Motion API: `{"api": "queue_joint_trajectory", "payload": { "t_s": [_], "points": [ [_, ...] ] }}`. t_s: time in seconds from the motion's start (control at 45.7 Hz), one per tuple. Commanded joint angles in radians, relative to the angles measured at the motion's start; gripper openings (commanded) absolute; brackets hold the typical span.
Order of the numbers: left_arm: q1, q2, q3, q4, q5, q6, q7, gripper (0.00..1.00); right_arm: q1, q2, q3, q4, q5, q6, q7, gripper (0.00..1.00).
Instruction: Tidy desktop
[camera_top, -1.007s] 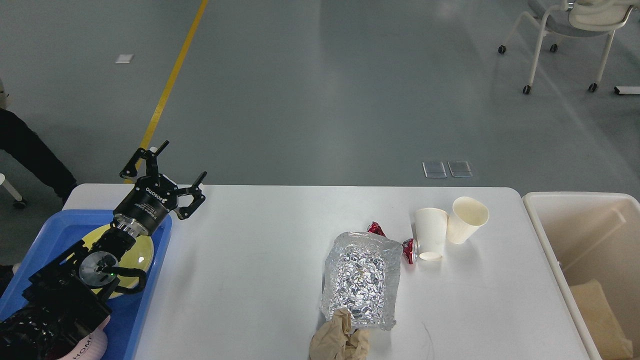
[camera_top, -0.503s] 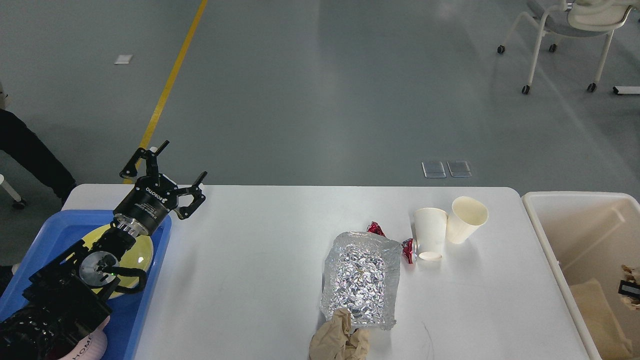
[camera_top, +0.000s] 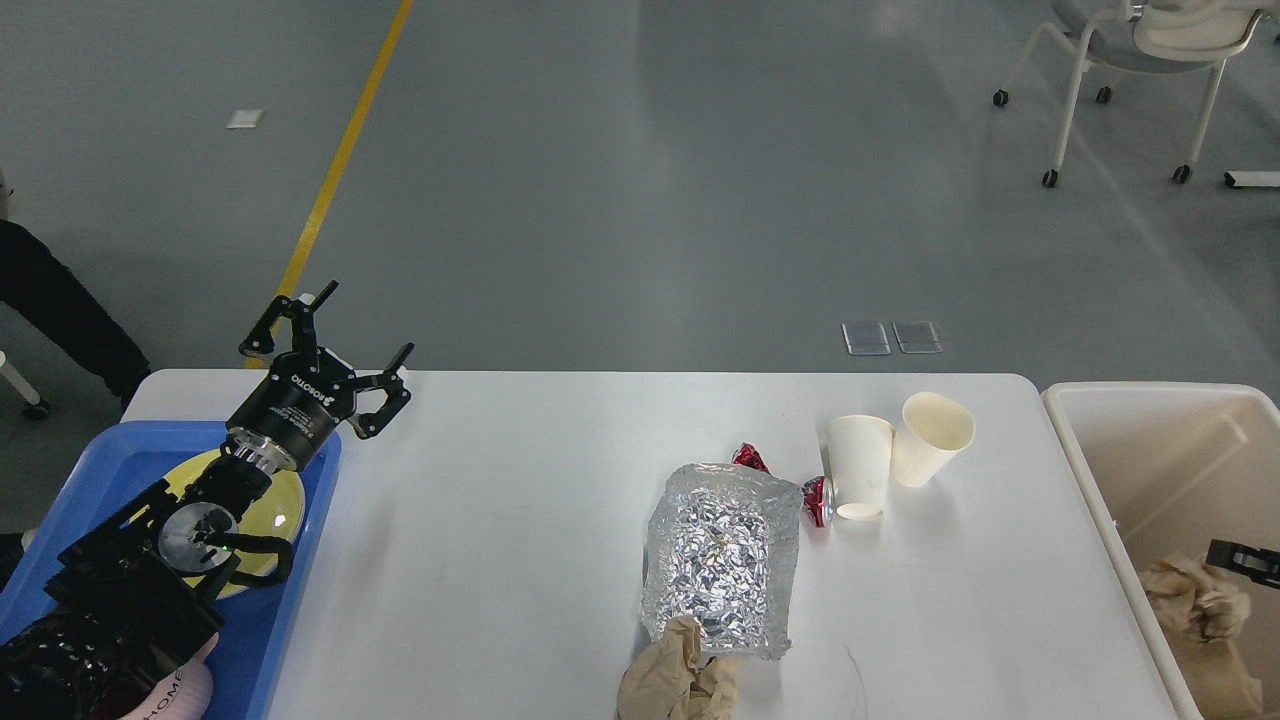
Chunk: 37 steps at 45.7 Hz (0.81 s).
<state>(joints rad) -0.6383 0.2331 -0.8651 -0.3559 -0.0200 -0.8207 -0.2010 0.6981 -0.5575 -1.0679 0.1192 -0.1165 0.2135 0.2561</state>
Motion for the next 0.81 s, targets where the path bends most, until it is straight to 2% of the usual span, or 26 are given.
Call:
{"api": "queue_joint_trajectory", "payload": {
  "t_s": [0.0, 0.131, 0.197, 0.306, 0.394, 0.416, 0.503, 0.613, 0.788],
  "points": [
    [0.0, 0.0, 0.0, 0.0, 0.0, 0.0, 0.0, 1.0, 0.223, -0.079, -0.049, 0.176, -0.023, 0.009, 0.0, 1.0],
    [0.0, 0.0, 0.0, 0.0, 0.0, 0.0, 0.0, 1.0, 0.695, -0.163, -0.219, 0.569, -0.161, 0.053, 0.0, 1.0],
    [0.0, 0.0, 0.0, 0.0, 0.0, 0.0, 0.0, 1.0, 0.979, -0.174, -0.302, 0.777, -0.253, 0.136, -0.003, 1.0],
    [0.0, 0.0, 0.0, 0.0, 0.0, 0.0, 0.0, 1.0, 1.412, -0.142, -0.388, 1.025, -0.341, 0.398, -0.001, 1.0],
    [0.0, 0.0, 0.0, 0.0, 0.0, 0.0, 0.0, 1.0, 1.676, -0.072, -0.38, 1.149, -0.347, 0.627, 0.008, 1.0],
    [0.0, 0.0, 0.0, 0.0, 0.0, 0.0, 0.0, 1.0, 1.797, -0.041, -0.353, 1.195, -0.348, 0.732, 0.011, 1.0],
    [0.0, 0.0, 0.0, 0.0, 0.0, 0.0, 0.0, 1.0, 1.917, -0.03, -0.232, 1.225, -0.347, 0.746, 0.011, 1.0],
    [0.0, 0.0, 0.001, 0.0, 0.0, 0.0, 0.0, 1.0, 1.985, -0.004, -0.106, 1.24, -0.341, 0.746, 0.012, 1.0],
    [0.0, 0.0, 0.0, 0.0, 0.0, 0.0, 0.0, 1.0, 2.029, 0.059, -0.052, 1.28, -0.33, 0.746, 0.011, 1.0]
  ]
}}
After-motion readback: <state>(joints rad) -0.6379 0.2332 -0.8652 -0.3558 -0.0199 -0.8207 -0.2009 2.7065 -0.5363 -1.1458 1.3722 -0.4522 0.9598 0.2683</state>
